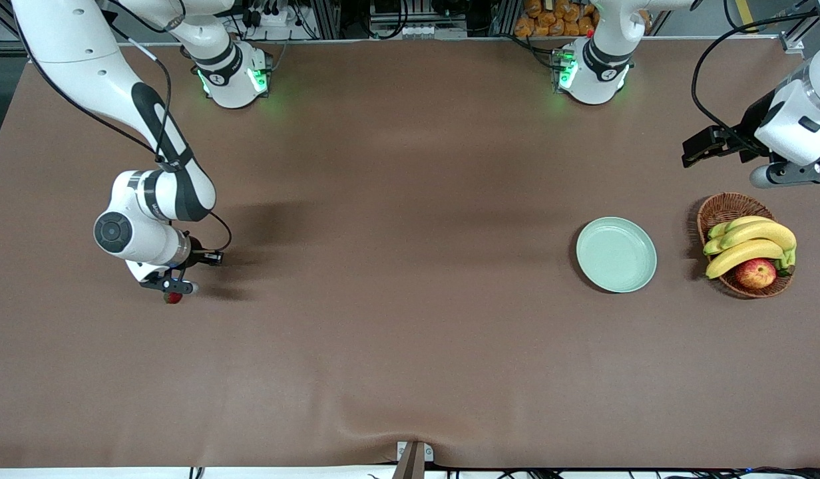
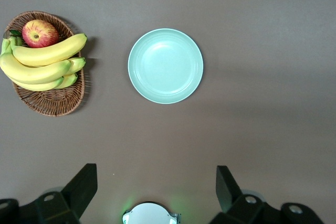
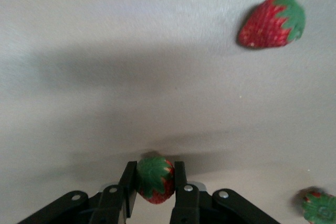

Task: Collect all strawberries into plate
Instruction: 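Lower the right gripper and grasp one red strawberry, then carry the strawberry to mid-table and open the right gripper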

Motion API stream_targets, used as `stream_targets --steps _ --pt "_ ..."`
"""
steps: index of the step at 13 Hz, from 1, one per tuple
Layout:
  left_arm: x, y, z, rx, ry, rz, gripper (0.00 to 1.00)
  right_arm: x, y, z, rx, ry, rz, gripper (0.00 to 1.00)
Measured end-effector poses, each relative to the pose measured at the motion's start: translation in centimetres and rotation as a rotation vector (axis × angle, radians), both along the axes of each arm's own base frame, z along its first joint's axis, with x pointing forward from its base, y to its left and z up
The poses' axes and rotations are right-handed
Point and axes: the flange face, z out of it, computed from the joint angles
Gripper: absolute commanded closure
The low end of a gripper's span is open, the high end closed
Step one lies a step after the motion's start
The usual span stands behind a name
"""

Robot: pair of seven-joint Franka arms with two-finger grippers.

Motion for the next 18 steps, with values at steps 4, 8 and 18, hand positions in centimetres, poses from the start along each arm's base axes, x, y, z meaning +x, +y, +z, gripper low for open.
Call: stream_targets --steps 4,8,18 --pt "-0.1 0.0 0.0 0.0 0.001 0.0 0.0 2.2 2.8 7.5 0.014 -0.125 0.046 1.0" --pt "-0.1 0.0 -0.1 0.0 0.003 0.0 0.0 4.8 10.8 14.8 0.039 -0.246 0.104 1.0" --pt "-0.1 0.0 -0.2 0.001 0.005 0.0 0.0 5.2 33.1 15.7 0.108 -0.324 0.179 1.0"
